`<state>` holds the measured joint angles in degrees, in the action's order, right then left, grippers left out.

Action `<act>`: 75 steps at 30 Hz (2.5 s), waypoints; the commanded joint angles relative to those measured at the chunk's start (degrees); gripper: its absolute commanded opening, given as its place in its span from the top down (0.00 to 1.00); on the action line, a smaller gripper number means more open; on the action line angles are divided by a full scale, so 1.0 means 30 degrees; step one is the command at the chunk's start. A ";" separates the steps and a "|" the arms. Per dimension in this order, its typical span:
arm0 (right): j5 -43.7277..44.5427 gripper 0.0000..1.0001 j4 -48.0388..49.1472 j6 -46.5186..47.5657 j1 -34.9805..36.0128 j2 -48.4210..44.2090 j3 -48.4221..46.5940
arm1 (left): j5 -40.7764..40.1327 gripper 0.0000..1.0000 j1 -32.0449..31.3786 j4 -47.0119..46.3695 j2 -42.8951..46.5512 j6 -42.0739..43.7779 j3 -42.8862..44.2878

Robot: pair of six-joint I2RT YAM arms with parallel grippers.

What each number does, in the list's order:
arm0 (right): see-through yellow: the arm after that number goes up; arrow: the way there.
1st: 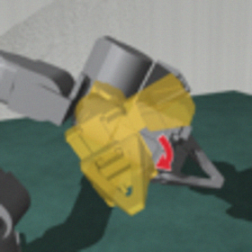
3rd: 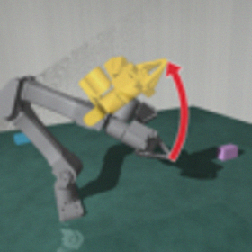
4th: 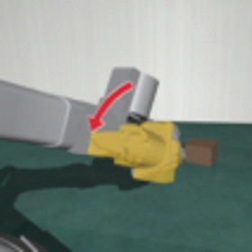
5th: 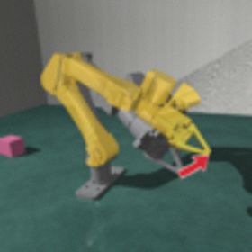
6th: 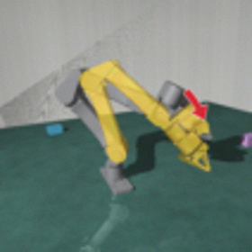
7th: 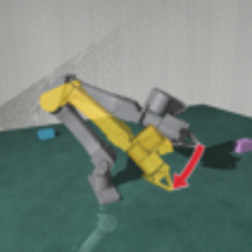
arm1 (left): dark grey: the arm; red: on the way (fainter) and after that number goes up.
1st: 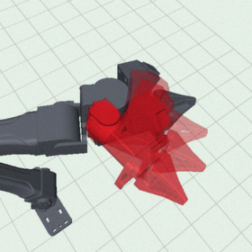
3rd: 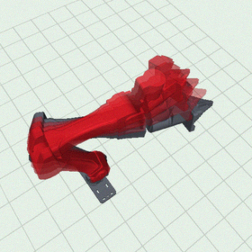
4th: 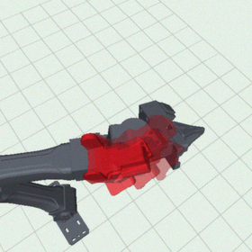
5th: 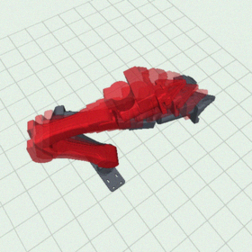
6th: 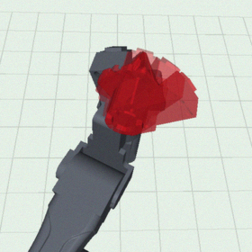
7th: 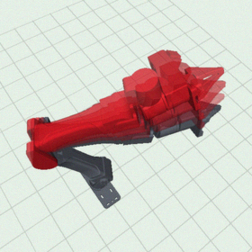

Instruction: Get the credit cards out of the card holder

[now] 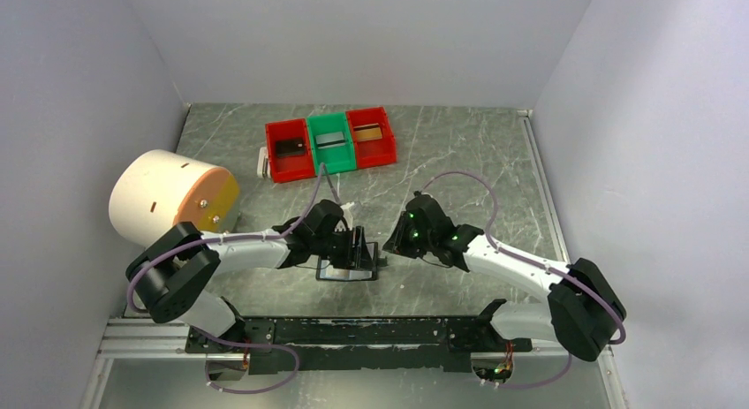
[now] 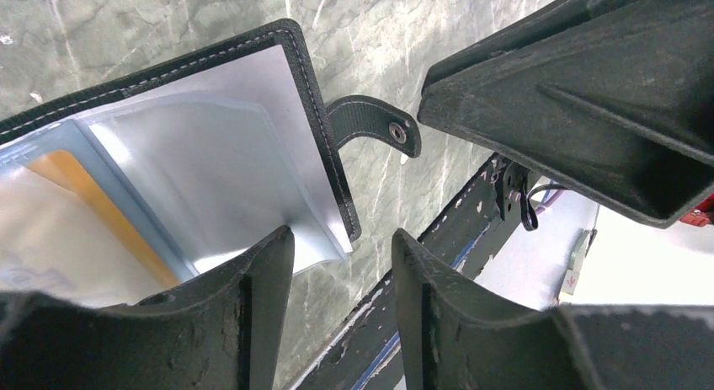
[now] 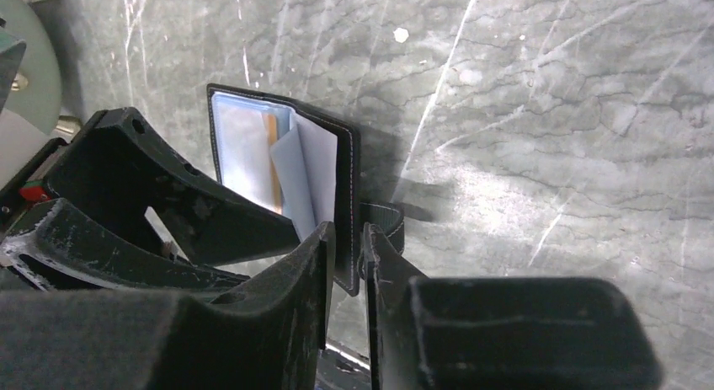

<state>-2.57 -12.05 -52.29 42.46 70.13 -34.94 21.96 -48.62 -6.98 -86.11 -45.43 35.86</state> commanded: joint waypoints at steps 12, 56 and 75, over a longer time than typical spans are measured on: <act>-0.3731 0.85 0.2304 0.1250 -0.0172 0.2880 -0.2027 | 0.0112 0.45 -0.0611 -0.0631 0.0162 0.0337 0.0120; -0.3371 0.85 0.2685 0.1312 0.0145 0.6059 -0.2144 | -0.6437 0.45 -0.0815 0.5022 0.1441 -0.0472 0.1733; 0.3085 0.54 -0.3251 0.7504 -0.1794 1.0173 -1.3826 | -0.6900 0.50 -0.0902 0.5422 0.0820 -0.0769 0.0923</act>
<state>-3.27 -13.30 -38.24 37.78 94.04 -66.13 2.55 -51.35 8.95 -84.84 -47.05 39.66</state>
